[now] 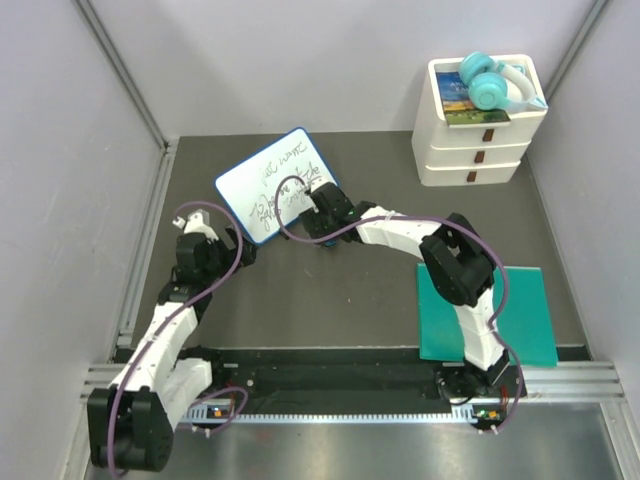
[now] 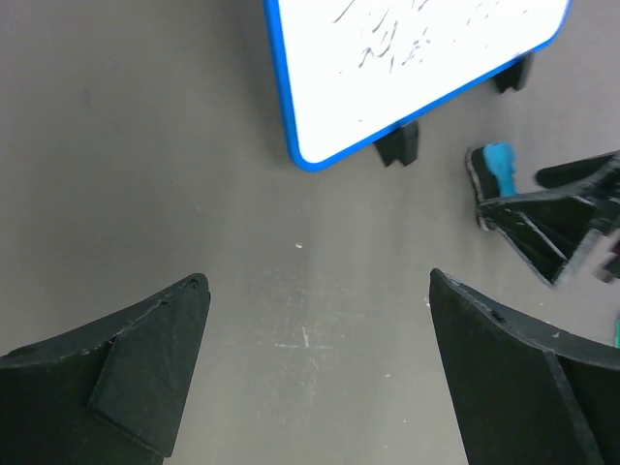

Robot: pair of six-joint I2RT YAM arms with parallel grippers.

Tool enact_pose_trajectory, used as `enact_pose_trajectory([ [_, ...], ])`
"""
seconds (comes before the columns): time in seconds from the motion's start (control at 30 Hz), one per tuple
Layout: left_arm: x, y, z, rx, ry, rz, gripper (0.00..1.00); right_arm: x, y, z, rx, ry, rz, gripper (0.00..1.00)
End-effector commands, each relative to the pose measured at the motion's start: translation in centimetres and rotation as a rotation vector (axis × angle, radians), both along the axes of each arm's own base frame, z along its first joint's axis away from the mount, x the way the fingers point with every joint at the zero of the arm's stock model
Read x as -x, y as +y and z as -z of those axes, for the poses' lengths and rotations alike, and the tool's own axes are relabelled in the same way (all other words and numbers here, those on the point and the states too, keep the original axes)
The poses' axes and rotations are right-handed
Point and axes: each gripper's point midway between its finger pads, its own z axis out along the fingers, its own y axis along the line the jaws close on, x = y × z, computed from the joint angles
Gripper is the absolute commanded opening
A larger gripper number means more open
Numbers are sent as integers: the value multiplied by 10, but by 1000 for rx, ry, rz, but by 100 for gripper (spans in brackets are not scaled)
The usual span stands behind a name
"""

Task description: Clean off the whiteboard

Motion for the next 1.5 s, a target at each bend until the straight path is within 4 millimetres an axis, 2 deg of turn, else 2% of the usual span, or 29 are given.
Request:
enact_pose_trajectory([
  [0.0,0,1,-14,-9,-91,5,99,-21,-2,-13,21,-86,58,68],
  [0.17,0,1,-12,-10,-91,9,99,-23,2,1,31,-65,53,64],
  [0.33,-1,3,-6,-16,-65,0,99,-20,4,18,35,-34,47,53],
  [0.37,-1,4,-6,-19,-67,-7,99,-20,4,19,36,-34,51,46],
  [0.4,-2,5,-6,-23,-67,-14,99,-20,3,21,41,-31,54,33],
  [0.53,-7,21,-4,-55,-77,-99,99,-20,0,21,43,-34,65,1],
  [0.6,-10,29,-2,-90,-114,-127,99,-19,-2,17,41,-43,66,0],
  [0.7,-20,42,-13,-97,-195,-193,99,-18,-4,5,16,-61,60,0],
  [0.77,-30,41,-22,-43,-237,-200,97,-18,-3,-4,-21,-65,50,0],
  [0.8,-34,55,-24,-24,-247,-245,97,-19,-5,-14,-51,-77,53,0],
  [0.83,-41,58,-29,12,-265,-263,96,-20,-5,-19,-74,-79,54,0],
  [0.87,-52,56,-35,51,-275,-229,95,-17,-5,-19,-95,-66,40,0],
  [0.9,-59,55,-38,74,-278,-214,95,-21,-6,-33,-132,-85,39,0],
  [0.97,-80,56,-43,95,-269,-182,95,-20,-4,-40,-175,-78,18,0],
  [1.0,-86,58,-44,104,-267,-191,95,-22,-3,-51,-201,-98,17,0],
  [1.03,-92,60,-36,113,-242,-197,96,-22,-1,-56,-216,-109,2,0],
  [1.07,-102,60,-51,126,-308,-179,97,-22,-1,-58,-220,-116,-6,0],
  [1.13,-113,56,-53,152,-352,-139,97,-22,6,-70,-256,-139,-38,0],
  [1.17,-119,55,-69,155,-426,-114,97,-21,6,-74,-263,-145,-43,0],
  [1.2,-121,47,-75,169,-456,-61,97,-22,8,-77,-276,-149,-53,0],
  [1.43,-155,43,-80,184,-501,18,95,-26,23,-93,-330,-165,-106,0],
  [1.47,-158,40,-80,187,-509,39,94,-26,25,-90,-331,-162,-112,0],
])
